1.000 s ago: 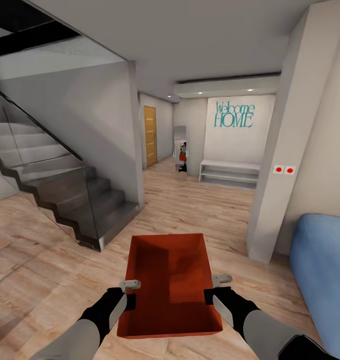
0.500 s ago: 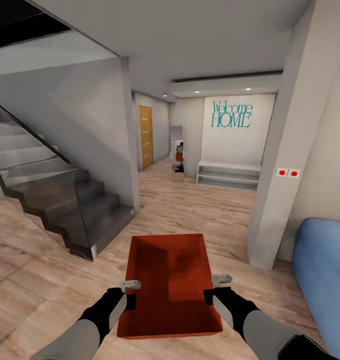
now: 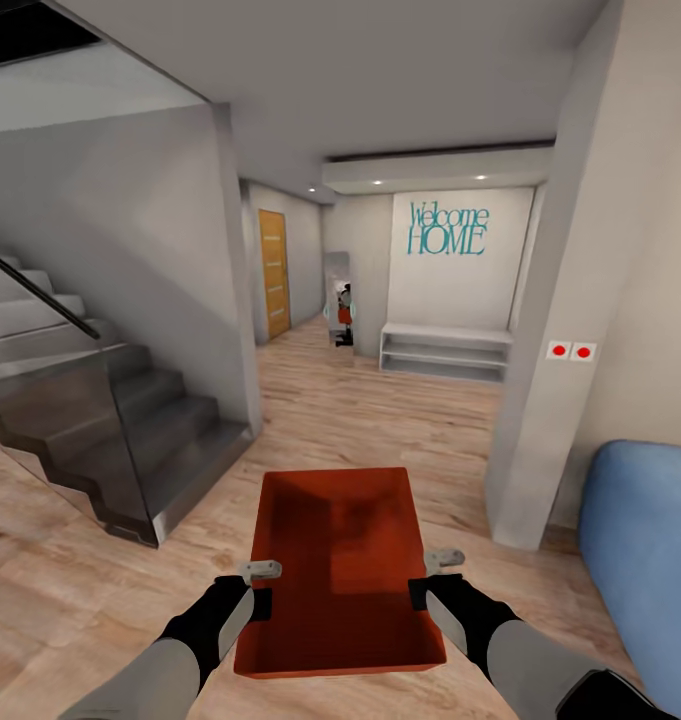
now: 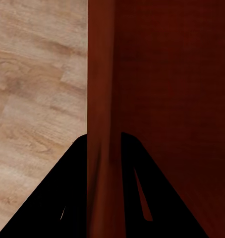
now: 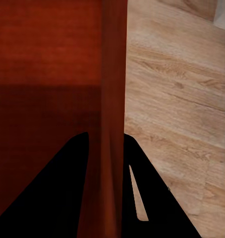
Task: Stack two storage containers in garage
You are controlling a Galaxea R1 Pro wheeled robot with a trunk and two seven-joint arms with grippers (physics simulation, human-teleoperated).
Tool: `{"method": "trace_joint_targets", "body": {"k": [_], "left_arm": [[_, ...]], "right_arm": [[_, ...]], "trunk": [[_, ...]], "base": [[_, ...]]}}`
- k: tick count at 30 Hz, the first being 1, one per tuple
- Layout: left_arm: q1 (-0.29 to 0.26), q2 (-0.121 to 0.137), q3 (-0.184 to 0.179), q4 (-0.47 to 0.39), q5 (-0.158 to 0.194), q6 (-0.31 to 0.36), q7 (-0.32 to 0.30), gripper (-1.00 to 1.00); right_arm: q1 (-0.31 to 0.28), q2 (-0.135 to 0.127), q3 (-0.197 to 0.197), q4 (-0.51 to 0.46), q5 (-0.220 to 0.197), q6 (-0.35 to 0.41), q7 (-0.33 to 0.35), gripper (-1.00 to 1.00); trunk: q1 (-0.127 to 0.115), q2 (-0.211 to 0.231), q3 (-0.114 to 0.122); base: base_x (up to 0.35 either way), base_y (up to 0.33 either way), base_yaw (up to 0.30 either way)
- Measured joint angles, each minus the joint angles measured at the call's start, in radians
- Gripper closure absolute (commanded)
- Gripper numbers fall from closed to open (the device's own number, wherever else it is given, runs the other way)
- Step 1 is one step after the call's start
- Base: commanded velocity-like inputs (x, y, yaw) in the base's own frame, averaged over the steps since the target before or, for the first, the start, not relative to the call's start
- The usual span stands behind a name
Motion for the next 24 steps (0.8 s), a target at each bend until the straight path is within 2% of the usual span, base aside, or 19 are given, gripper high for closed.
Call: {"method": "trace_joint_targets", "body": {"k": [24], "left_arm": [[0.0, -0.001, 0.0, -0.002, 0.0, 0.0, 0.001, 1.0]], "right_arm": [[0.0, -0.001, 0.001, -0.003, -0.001, 0.0, 0.0, 1.0]], "trunk": [[0.0, 0.0, 0.0]], "base": [[0.322, 0.0, 0.0]]}}
